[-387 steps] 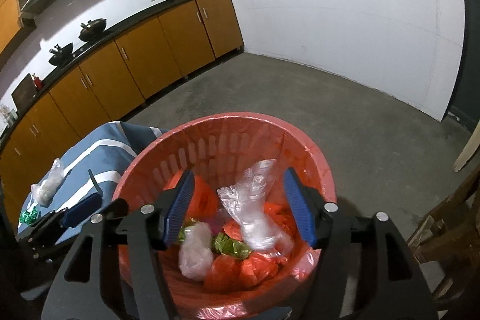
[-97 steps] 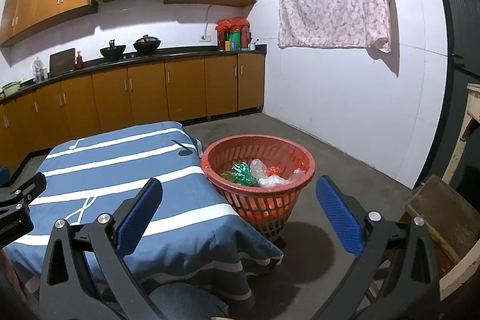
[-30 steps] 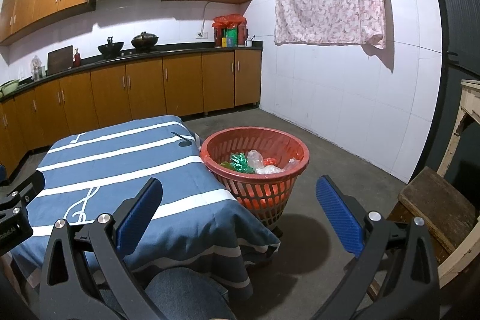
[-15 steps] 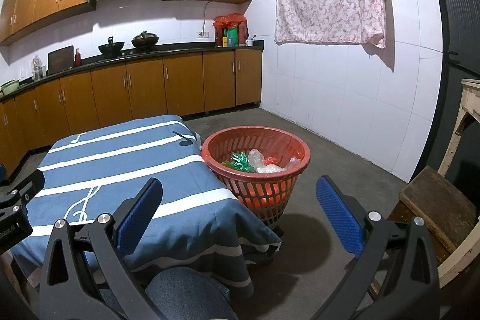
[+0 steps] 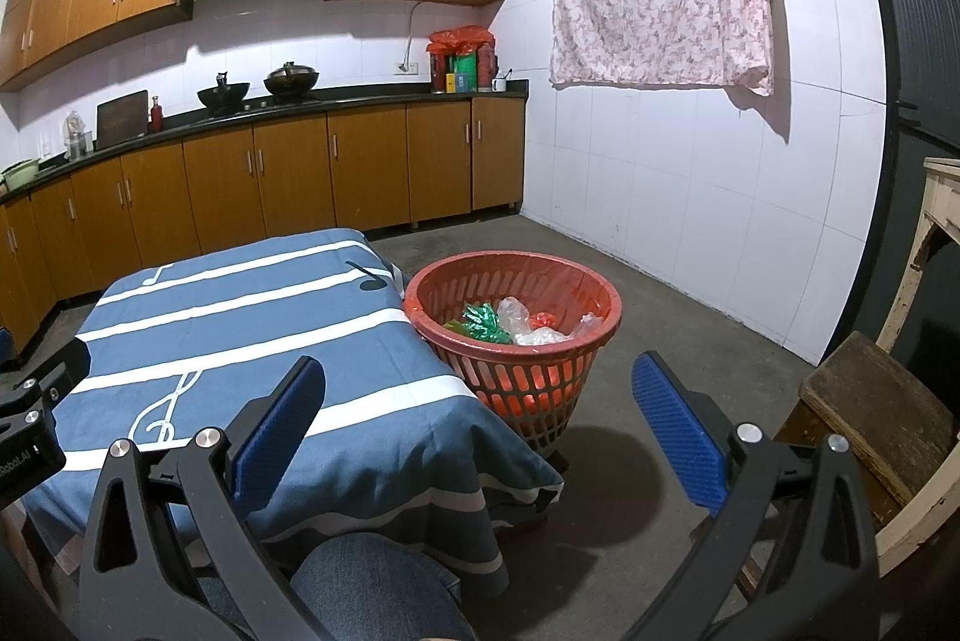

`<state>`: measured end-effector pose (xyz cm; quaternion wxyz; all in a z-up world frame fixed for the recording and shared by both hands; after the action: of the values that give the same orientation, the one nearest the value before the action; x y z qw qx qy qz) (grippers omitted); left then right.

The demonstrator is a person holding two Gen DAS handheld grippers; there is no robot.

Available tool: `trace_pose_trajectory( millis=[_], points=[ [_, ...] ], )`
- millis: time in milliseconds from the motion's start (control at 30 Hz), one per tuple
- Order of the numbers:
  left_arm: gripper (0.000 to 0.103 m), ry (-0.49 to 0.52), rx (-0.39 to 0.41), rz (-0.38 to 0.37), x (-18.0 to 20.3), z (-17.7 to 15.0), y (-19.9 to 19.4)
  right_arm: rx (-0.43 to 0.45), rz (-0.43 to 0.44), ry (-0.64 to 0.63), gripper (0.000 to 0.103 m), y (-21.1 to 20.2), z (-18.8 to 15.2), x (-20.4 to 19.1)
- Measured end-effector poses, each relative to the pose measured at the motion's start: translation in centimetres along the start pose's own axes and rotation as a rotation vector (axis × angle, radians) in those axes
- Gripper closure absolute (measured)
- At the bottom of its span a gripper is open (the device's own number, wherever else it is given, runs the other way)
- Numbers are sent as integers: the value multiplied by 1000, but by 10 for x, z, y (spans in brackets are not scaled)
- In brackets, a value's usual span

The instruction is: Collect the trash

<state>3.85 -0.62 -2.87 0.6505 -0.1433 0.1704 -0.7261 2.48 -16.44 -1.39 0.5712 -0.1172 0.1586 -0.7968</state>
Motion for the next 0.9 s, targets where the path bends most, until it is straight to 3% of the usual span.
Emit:
trace_pose_trajectory(
  millis=[900],
  points=[
    [4, -14, -12, 1, -4, -8, -2, -1, 0, 0, 2, 0, 1, 0]
  ],
)
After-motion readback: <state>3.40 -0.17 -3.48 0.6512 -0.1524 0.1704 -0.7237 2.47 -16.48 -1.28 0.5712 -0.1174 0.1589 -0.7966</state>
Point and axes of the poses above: each gripper's, at about its wrist camera, not at the fingertips, and y roughly the way its jaws point, x to its right, z to its top, the point moved 3 cm from there along y, roughly the way its jaws point
